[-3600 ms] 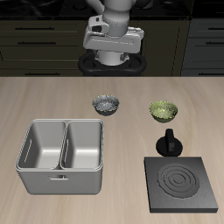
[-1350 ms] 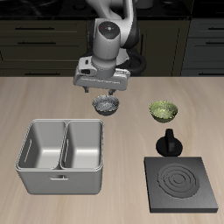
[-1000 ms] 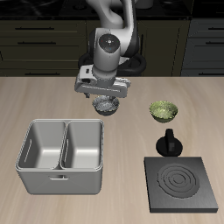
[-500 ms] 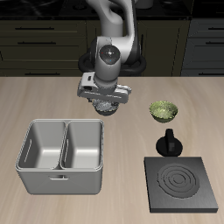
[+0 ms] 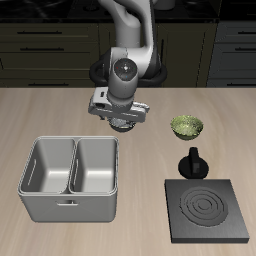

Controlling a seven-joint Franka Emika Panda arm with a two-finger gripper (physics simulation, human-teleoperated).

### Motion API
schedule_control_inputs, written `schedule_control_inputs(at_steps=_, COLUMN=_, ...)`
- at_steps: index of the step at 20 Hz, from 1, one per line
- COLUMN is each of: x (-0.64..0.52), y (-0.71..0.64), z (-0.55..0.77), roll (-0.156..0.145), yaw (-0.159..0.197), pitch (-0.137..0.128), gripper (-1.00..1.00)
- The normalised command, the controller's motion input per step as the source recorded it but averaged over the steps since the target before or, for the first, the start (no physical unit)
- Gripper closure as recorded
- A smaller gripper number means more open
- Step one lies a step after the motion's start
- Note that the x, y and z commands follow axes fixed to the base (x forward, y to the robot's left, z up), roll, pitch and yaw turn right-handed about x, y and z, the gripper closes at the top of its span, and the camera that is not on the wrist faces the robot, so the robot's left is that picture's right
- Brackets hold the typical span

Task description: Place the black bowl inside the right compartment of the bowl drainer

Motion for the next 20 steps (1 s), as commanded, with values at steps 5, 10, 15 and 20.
schedule_control_inputs(at_steps=5, x=-0.13, y=-0.02, z=-0.13, roll=0.072, yaw=-0.104, pitch=-0.011, gripper=1.0)
schedule_control_inputs(at_steps=10, x=-0.03, y=0.04, z=0.02, roll=0.011, yaw=-0.019, pitch=-0.006, gripper=1.0)
schedule_control_inputs(at_steps=15, x=-0.02, y=0.06, z=0.05, roll=0.01, yaw=0.001, pitch=-0.013, gripper=1.0)
schedule_control_inputs(at_steps=20, x=0.0, y=0.0, z=0.17, roll=0.006, yaw=0.015, pitch=-0.026, gripper=1.0)
